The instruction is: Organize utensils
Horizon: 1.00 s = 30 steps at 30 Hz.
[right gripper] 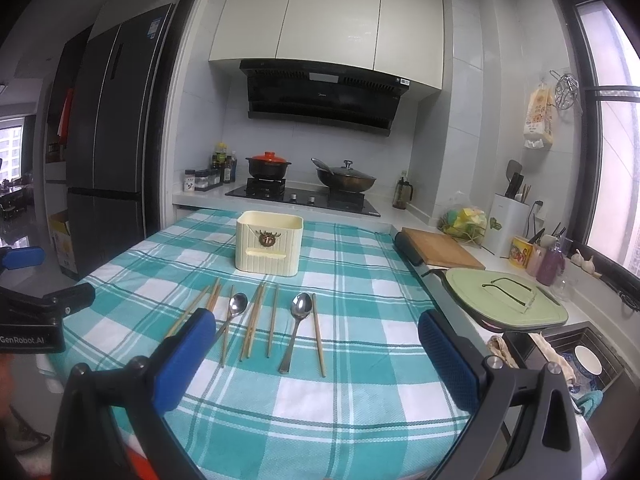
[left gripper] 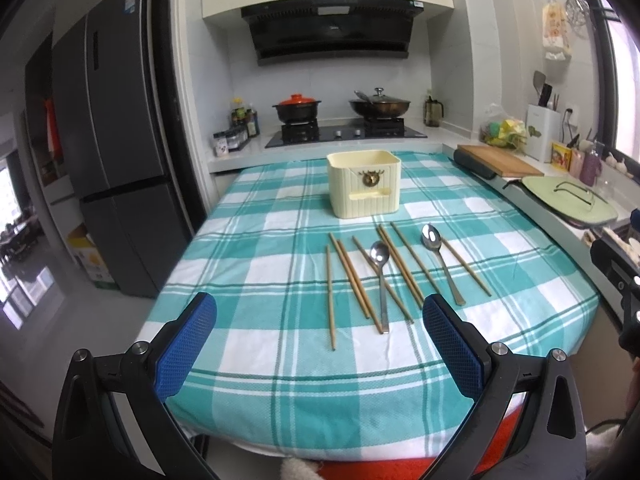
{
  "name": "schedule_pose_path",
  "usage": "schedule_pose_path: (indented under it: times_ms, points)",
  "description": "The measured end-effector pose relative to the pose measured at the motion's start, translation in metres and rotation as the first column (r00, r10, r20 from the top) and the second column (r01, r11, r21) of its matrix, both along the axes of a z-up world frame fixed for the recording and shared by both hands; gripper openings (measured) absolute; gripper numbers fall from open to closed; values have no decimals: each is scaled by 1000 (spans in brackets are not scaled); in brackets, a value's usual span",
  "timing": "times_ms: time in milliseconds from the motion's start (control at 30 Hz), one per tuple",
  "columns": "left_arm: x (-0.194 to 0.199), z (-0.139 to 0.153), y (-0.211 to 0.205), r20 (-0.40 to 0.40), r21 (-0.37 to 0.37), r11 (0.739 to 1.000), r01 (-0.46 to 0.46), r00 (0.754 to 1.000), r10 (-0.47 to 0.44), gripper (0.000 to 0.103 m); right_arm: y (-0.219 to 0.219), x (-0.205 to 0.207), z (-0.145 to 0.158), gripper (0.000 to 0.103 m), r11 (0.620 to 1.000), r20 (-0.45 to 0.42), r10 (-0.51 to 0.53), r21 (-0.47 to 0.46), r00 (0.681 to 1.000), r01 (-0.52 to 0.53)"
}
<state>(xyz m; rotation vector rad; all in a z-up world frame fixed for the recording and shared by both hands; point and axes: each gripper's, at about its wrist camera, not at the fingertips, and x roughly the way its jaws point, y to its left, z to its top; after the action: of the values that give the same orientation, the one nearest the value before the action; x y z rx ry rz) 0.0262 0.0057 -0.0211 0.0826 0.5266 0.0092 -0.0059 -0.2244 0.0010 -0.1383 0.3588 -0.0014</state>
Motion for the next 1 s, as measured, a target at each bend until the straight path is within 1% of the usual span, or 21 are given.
schedule_pose_path:
  times_ms: [133, 300, 467, 567, 733, 800, 867, 933, 1000]
  points:
    - [2, 0, 2, 16, -1, 1000, -2, 1000, 2, 103, -5, 4, 0, 103, 1000, 4, -15, 17, 1000, 15]
    - [9, 0, 2, 25, 27, 1000, -9, 1000, 8, 103, -8, 8, -2, 103, 999, 13, -38, 19, 999, 38]
    - [19, -9, 5, -10, -6, 1000, -13, 1000, 13, 103, -16, 10, -2, 103, 998, 34, -45, 51, 998, 44]
    - [21, -13, 4, -39, -4, 1000, 3, 999, -3, 103, -19, 13, -4, 103, 997, 34, -45, 58, 998, 43]
    - [29, -21, -4, -65, 9, 999, 53, 997, -52, 103, -25, 21, -14, 103, 997, 1, -22, 73, 1000, 21]
    - [32, -25, -7, -83, 14, 997, 75, 994, -74, 103, -26, 25, -19, 103, 998, -8, -26, 64, 1000, 26]
    - [35, -30, -10, -88, 38, 996, 82, 993, -79, 103, -28, 29, -24, 103, 997, -27, -28, 67, 999, 30]
    - [39, -35, -11, -92, 64, 995, 75, 993, -69, 103, -32, 37, -29, 103, 996, -71, -11, 91, 997, 17]
    - [47, -40, -8, -103, 73, 995, 68, 993, -60, 103, -33, 45, -37, 103, 995, -131, 15, 99, 991, -2]
